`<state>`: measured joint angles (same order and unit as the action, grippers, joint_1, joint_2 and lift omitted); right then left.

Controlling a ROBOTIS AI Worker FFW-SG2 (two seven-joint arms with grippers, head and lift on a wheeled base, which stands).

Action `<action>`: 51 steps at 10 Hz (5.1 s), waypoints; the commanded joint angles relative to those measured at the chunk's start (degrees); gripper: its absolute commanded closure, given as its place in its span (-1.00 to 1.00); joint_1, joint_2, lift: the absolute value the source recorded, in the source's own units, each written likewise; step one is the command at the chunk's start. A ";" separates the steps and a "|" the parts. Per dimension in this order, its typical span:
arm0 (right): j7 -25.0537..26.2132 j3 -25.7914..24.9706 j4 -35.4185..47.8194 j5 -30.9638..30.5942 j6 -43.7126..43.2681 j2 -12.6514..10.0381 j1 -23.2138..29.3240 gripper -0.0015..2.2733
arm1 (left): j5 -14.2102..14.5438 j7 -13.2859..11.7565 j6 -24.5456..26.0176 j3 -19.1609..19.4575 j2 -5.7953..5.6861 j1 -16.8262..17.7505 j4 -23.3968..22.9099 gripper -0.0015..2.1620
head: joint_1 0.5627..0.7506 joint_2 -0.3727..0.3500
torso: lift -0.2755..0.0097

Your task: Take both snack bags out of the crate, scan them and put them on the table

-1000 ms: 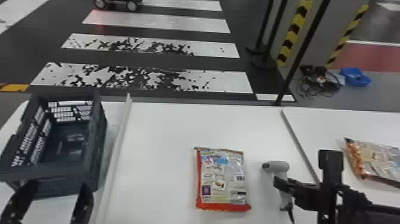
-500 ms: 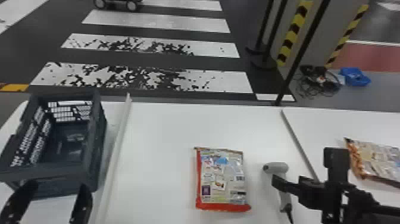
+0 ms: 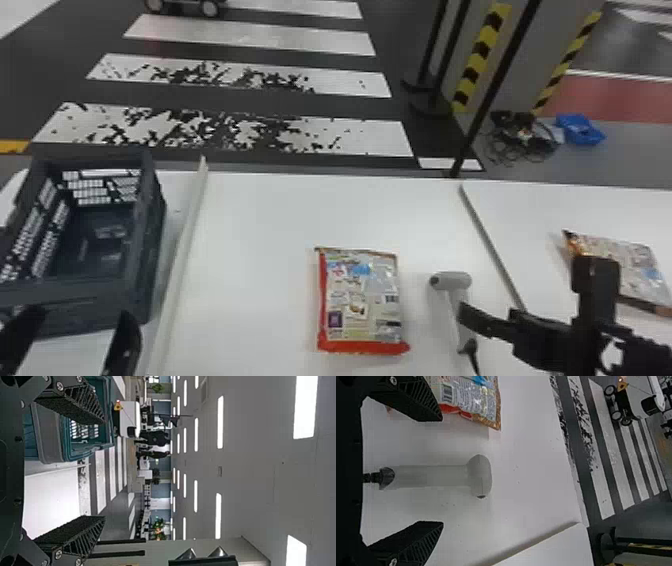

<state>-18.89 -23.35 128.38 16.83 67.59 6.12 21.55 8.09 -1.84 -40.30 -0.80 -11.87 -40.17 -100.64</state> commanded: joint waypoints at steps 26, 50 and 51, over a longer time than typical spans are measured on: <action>-5.63 16.49 -18.16 -7.17 -3.29 0.47 -8.63 0.99 | 0.09 0.00 -0.52 0.36 0.01 -0.26 0.97 -0.86 | 0.41 0.28 | 0.27; 11.68 -20.95 -36.45 2.77 -24.56 9.61 -20.93 0.99 | -0.44 -0.09 -1.58 1.68 -0.08 -2.46 1.94 -0.86 | 0.41 -0.94 | 0.27; 13.18 -20.78 -39.08 2.50 -25.97 10.75 -21.20 0.99 | -0.44 -0.09 -1.75 1.77 -0.17 -2.46 2.20 -0.86 | 0.41 -0.94 | 0.27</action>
<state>-5.83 -44.22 90.97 19.70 42.67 16.27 0.54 7.64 -1.93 -41.91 0.92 -12.01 -42.63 -98.63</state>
